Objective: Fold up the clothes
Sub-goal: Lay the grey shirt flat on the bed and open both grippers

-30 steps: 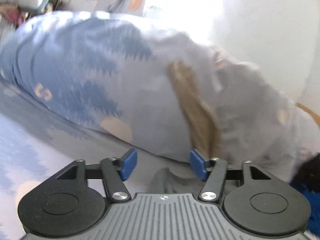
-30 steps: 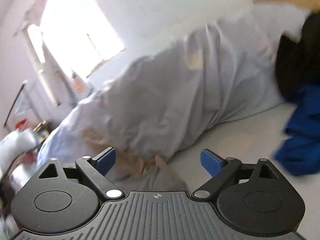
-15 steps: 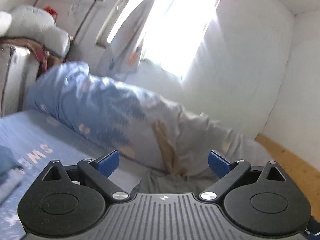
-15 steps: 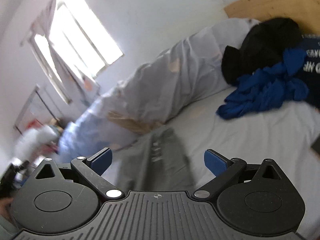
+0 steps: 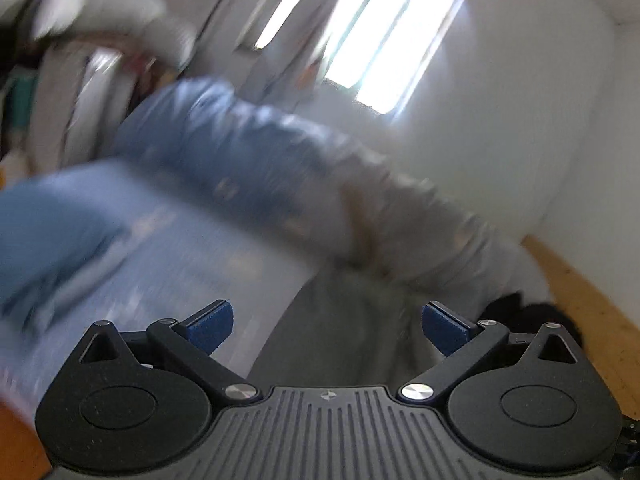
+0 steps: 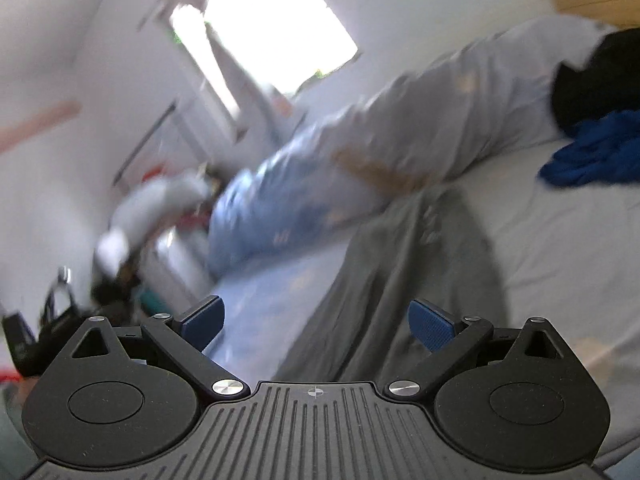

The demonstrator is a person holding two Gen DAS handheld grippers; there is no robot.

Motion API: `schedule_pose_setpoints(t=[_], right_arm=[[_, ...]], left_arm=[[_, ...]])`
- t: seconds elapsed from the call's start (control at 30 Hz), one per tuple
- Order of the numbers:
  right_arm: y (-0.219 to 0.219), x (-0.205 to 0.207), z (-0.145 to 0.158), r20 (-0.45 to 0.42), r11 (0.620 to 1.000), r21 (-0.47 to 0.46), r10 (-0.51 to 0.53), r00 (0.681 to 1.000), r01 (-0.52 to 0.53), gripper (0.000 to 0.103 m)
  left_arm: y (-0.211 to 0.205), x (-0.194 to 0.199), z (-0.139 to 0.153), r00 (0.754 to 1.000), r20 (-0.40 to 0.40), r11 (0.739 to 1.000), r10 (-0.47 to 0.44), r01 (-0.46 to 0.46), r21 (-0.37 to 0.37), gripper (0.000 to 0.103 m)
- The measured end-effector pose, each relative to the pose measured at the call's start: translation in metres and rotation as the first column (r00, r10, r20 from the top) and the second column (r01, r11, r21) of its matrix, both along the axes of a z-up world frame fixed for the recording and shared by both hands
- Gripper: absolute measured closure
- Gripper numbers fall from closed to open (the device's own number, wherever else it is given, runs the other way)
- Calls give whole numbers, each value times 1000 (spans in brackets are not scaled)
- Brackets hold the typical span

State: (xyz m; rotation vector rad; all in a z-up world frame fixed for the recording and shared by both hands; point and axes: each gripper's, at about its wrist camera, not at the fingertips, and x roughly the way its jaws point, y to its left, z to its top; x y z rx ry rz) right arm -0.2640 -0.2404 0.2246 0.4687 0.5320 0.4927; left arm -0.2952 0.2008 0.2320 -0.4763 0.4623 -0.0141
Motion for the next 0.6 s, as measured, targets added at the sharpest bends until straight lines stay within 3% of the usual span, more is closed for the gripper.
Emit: schedule_pose_setpoints(t=[0.13,0.3,0.53,0.6], right_arm=[[43,-5,-25,-7,988,-136,68,998,-69,4],[53,-11,-50,-31,977,-207,44,999,-49,4],[60,-18,-59,-56,978,-209,12,998,-24,3],[59,-20,-57,-51,979,-203,14,999,-24,3]], left_arm=[[-8,-12,-28,998,-60,999,-1,3,36,0],[-22,-21,-50,991,-131,995,-38,49,83,0],[-26,-5,-92,969,-245,990,-39,71,122,0],[-2,4,-111,954,-300,1000,-5,-1,-20,0]])
